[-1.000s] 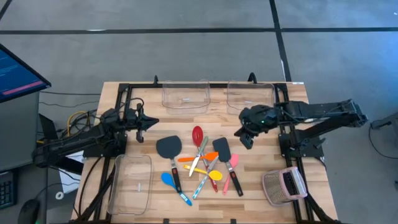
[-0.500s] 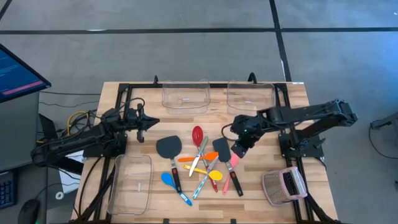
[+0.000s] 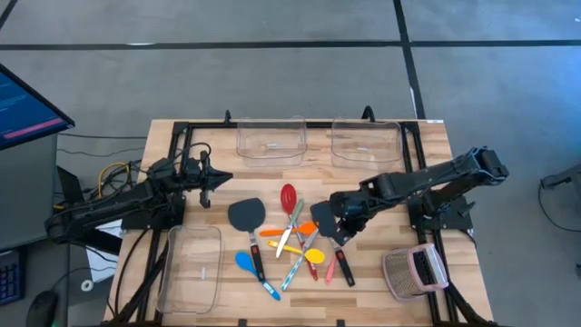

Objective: Pick & Place Kitchen Items
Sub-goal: Put the right black spatula into top right transparent bin

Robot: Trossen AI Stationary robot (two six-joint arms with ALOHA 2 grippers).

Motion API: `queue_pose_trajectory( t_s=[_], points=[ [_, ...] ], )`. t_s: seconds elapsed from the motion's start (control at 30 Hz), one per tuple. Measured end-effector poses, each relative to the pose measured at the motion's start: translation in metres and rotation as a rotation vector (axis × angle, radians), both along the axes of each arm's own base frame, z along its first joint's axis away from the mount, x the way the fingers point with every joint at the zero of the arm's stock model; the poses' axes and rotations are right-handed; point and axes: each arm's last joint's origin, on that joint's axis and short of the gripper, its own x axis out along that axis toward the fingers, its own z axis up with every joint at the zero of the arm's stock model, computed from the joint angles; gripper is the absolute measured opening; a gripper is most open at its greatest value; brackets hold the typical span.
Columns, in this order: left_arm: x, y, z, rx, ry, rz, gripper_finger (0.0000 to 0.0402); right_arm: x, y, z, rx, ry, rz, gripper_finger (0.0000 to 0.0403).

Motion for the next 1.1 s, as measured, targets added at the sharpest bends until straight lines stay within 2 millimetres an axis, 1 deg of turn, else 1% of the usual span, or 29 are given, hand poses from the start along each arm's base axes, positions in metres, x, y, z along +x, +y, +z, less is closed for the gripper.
queue_pose_trajectory(
  t_s=[0.23, 0.3, 0.4, 0.57, 0.73, 0.87, 0.97, 1.1],
  points=[
    [0.000, 0.000, 0.000, 0.000, 0.000, 0.000, 0.0008, -0.004, 0.016, -0.001, -0.121, -0.026, -0.092, 0.0000],
    [0.000, 0.000, 0.000, 0.000, 0.000, 0.000, 0.0008, -0.004, 0.021, -0.001, -0.132, -0.036, -0.100, 0.0000],
    [0.000, 0.000, 0.000, 0.000, 0.000, 0.000, 0.0008, -0.004, 0.025, 0.000, -0.129, -0.066, -0.073, 0.0000],
    [0.000, 0.000, 0.000, 0.000, -0.001, -0.001, 0.0008, 0.001, 0.027, 0.003, -0.146, -0.149, 0.019, 0.0000],
    [0.000, 0.000, 0.000, 0.002, -0.003, -0.001, 0.0008, 0.006, 0.025, 0.005, -0.138, -0.190, 0.012, 0.0002],
    [0.000, 0.000, 0.001, 0.004, -0.006, -0.001, 0.0008, 0.008, 0.026, -0.002, -0.145, -0.153, 0.005, 0.0027],
    [0.000, 0.000, 0.001, 0.004, -0.007, -0.004, 0.0008, 0.011, 0.028, -0.015, -0.151, -0.075, 0.003, 0.0061],
    [0.000, 0.000, 0.001, 0.004, -0.006, -0.004, 0.0008, 0.016, 0.027, -0.039, -0.128, 0.080, -0.050, 0.0108]
  ],
)
